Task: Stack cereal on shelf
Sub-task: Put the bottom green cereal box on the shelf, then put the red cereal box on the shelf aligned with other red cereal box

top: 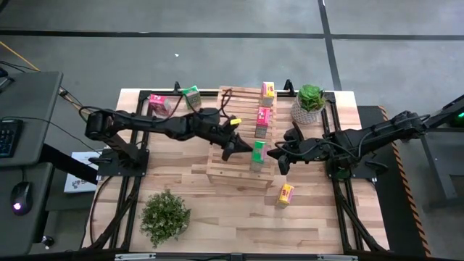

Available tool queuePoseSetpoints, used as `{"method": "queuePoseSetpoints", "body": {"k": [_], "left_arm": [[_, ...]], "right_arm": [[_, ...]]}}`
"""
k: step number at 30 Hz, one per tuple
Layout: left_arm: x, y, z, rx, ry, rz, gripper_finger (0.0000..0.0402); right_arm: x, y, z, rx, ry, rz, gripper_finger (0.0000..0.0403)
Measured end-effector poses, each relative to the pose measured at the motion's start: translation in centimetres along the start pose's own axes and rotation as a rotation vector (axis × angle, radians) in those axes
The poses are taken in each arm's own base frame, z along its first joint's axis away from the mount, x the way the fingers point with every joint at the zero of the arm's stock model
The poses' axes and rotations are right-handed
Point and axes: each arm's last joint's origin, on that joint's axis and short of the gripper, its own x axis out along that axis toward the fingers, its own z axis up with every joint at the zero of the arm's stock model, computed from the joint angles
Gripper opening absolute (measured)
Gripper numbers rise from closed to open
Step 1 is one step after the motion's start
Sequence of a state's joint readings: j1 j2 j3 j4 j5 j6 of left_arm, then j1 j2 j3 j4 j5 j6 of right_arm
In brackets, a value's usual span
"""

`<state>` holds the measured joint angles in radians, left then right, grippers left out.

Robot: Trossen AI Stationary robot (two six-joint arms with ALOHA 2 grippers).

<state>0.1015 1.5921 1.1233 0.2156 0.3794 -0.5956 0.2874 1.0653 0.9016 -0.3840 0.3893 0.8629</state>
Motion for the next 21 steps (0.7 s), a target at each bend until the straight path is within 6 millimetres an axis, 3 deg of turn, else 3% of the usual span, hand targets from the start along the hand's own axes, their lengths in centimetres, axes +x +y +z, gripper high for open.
{"method": "queuePoseSetpoints", "body": {"k": [5,10,15,21], "left_arm": [[-1.6,0.8,0.8,-0.004,0.012,0.063,0.0000],[-4.8,0.9,2.2,0.055,0.012,0.132,0.0000],[-10.5,-0.5,4.3,0.182,-0.075,0.220,0.0000],[-17.4,-3.8,5.5,0.345,-0.263,0.380,0.0000]], "right_arm": [[-0.1,0.0,0.0,-0.014,-0.001,0.003,0.0000],[-1.6,-0.2,0.7,-0.020,-0.035,0.042,0.0000],[-4.7,-1.0,2.0,0.003,-0.153,0.054,0.0000],[-7.7,-1.3,4.0,0.024,-0.414,0.048,0.0000]]}}
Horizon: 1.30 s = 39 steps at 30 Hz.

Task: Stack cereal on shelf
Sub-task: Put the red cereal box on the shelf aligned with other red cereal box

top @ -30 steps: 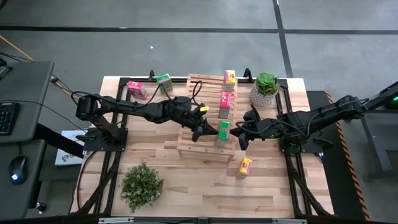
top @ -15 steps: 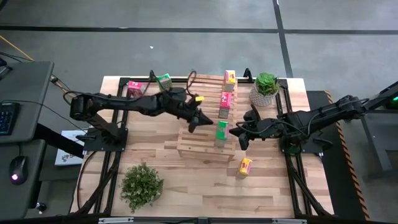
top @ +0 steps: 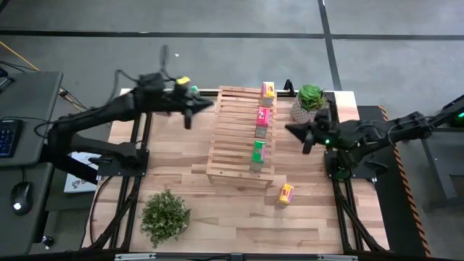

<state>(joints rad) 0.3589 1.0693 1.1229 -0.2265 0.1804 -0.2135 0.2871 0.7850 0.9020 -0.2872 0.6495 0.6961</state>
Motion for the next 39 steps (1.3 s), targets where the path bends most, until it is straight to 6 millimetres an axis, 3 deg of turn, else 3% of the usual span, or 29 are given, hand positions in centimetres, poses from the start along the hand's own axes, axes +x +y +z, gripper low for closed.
{"method": "queuePoseSetpoints", "body": {"k": [4,8,14,20,24,30,35,39], "left_arm": [[-3.5,-0.3,0.8,0.029,-0.060,0.119,0.0001],[-5.7,-0.5,0.8,0.036,-0.073,0.189,0.0001],[-6.7,-0.5,0.5,0.050,-0.050,0.247,0.0001],[-6.2,0.0,0.0,0.073,0.013,0.297,0.0010],[-5.7,1.8,-1.5,0.030,0.182,0.405,0.0055],[-5.9,5.3,-3.0,-0.053,0.543,0.597,0.0162],[-5.6,8.2,-3.2,-0.110,0.806,0.683,0.0251],[-4.5,10.3,-3.7,-0.108,1.046,0.677,0.0294]], "right_arm": [[-0.3,0.8,1.6,-0.031,-0.166,0.027,0.0000],[0.1,1.5,2.5,-0.131,-0.265,0.040,0.0000],[0.9,0.9,3.2,-0.143,-0.321,-0.023,0.0000],[1.3,0.1,3.7,-0.129,-0.348,-0.073,0.0017],[1.5,-0.4,4.0,-0.093,-0.355,-0.096,0.0067],[2.0,-1.3,3.7,-0.063,-0.303,-0.125,0.0136],[2.3,-1.7,3.4,-0.072,-0.241,-0.115,0.0153],[2.4,-1.8,3.3,-0.087,-0.217,-0.102,0.0154]]}}
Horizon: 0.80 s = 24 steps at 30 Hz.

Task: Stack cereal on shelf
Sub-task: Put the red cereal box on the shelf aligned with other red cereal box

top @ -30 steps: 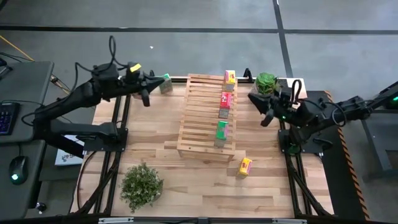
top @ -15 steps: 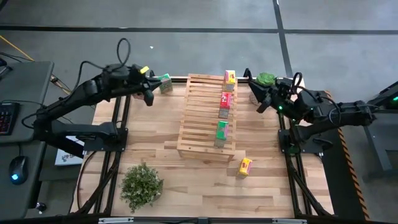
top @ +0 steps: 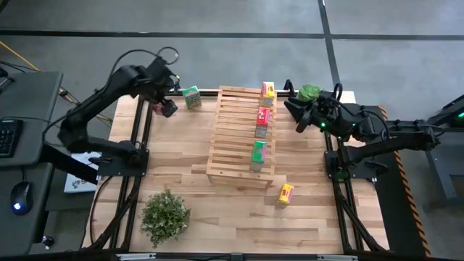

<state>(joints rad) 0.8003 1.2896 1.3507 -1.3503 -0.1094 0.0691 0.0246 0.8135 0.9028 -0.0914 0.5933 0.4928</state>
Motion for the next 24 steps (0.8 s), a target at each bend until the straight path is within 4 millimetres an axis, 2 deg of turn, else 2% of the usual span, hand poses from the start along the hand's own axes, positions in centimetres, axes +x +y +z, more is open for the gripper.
{"method": "queuePoseSetpoints", "body": {"k": [5,9,16,24], "left_arm": [[2.6,0.7,1.6,0.158,0.295,0.169,0.0307],[4.9,1.0,2.8,0.298,0.430,0.295,0.0306],[8.1,0.7,4.2,0.448,0.531,0.249,0.0306],[10.3,0.8,5.0,0.584,0.613,0.283,0.0305]], "right_arm": [[0.0,-0.2,-0.3,-0.027,0.031,-0.016,0.0154],[0.0,-0.4,-0.7,-0.050,0.063,-0.030,0.0154],[0.0,-0.5,-0.9,-0.066,0.084,-0.041,0.0154],[-0.1,-0.7,-1.2,-0.083,0.116,-0.058,0.0154]]}}
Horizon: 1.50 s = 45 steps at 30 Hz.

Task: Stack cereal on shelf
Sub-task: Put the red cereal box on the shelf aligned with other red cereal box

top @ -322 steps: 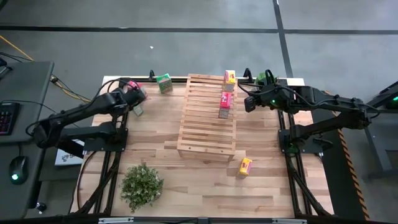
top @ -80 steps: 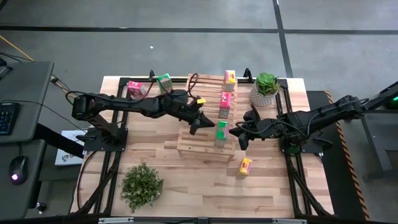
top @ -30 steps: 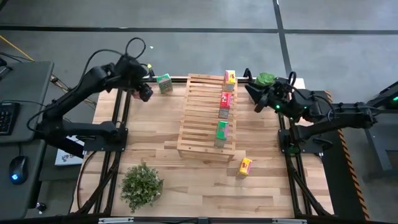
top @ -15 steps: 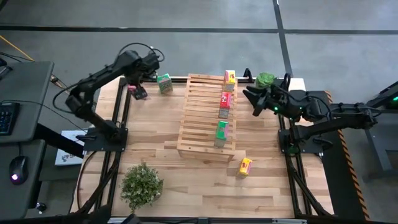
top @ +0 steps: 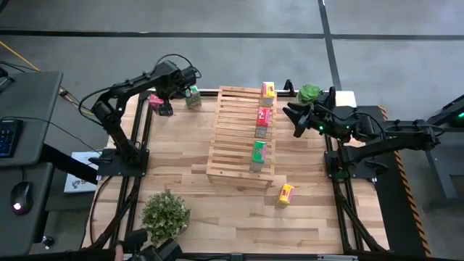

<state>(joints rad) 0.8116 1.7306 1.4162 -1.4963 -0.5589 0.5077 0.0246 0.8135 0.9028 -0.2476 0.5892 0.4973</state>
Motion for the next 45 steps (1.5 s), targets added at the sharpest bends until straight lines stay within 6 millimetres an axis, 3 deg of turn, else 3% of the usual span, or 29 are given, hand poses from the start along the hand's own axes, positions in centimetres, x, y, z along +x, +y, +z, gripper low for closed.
{"method": "queuePoseSetpoints", "body": {"k": [12,20,27,40,45], "left_arm": [[2.5,0.5,2.1,0.090,0.115,-0.009,0.0305],[3.8,1.2,2.3,0.084,0.145,-0.043,0.0305],[4.2,1.3,2.1,0.062,0.087,-0.162,0.0305],[4.2,1.4,2.2,0.114,0.083,-0.138,0.0304],[4.2,1.4,2.3,0.127,0.081,-0.137,0.0278]], "right_arm": [[0.0,0.0,-0.1,-0.004,0.006,-0.003,0.0154],[0.0,-0.1,-0.2,0.034,0.014,-0.008,0.0154],[0.0,-0.1,-0.2,0.035,0.014,-0.008,0.0154],[0.0,-0.1,-0.2,0.035,0.017,-0.004,0.0154],[0.0,0.0,-0.2,0.035,0.025,0.011,0.0154]]}}
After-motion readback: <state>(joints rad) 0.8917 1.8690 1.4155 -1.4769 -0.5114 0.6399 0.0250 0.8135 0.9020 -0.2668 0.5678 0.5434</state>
